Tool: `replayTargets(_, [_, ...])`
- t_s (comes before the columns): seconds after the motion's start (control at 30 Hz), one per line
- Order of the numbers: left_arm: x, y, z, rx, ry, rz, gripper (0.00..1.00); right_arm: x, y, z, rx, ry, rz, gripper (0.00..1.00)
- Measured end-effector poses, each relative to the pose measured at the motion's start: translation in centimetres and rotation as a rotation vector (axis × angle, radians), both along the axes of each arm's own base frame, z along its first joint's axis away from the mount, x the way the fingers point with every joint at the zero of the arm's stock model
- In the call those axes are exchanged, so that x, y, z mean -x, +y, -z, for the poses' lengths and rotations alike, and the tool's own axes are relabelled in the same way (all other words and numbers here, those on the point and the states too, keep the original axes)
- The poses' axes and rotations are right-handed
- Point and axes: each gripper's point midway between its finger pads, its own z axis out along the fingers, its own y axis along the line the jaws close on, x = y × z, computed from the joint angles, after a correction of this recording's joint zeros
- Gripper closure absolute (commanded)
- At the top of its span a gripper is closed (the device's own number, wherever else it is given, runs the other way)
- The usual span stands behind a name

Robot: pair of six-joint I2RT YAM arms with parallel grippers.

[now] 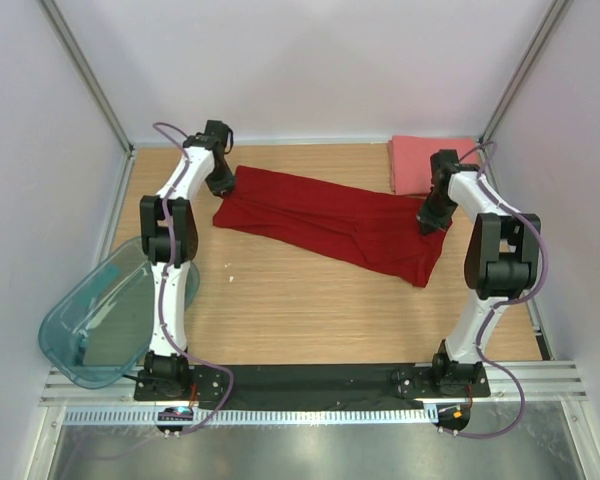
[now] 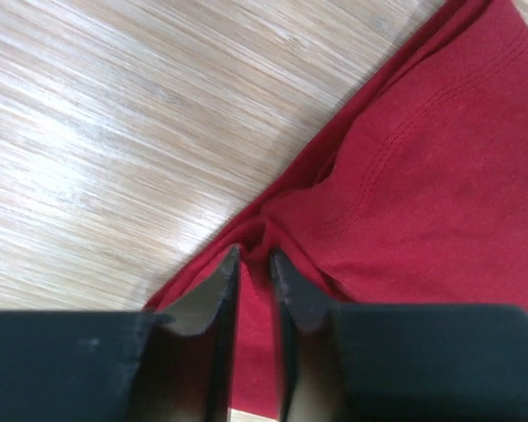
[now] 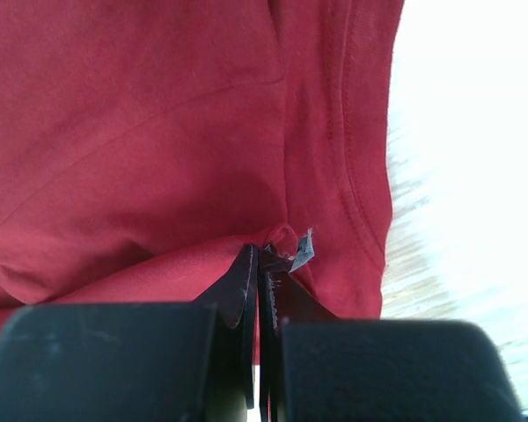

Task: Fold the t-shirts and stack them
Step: Fold the tshirt

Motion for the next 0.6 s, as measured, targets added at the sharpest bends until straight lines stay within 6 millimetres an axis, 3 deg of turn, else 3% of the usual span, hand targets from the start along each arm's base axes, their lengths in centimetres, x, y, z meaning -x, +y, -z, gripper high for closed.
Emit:
replayTargets(0.13, [-0.2,0.1,-0.2,-0.002,-0.007,0.0,0.53,-0.7,0.0,0.7,-0.008,0.01,-0.001,0.95])
replayTargets(0.2, [-0.4,0.4,-0.4,-0.01,-0.014,-0.001,0.48,-1.1,-0.1,1.0,-0.005,0.015,-0.004,0.91])
replayTargets(0.33, [-0.4,1.2,-1.1,-0.037,-0.025,-0.004,0.46,-2.1,-0.5,0.3,0.019,0.019,-0.021,0.72])
replayTargets(0.43, [-0.1,1.5,-2.7,-0.041,-0.046,-0.005,0.48,-3.5,-1.1,-1.3,0.049,-0.007,-0.046,0.59])
replayTargets(0.6, [2.2,0.9,-7.7,-0.016,-0.108,0.048,0.53,-4.1,-2.0,-3.5,0.103,-0.039,-0.093,0.45])
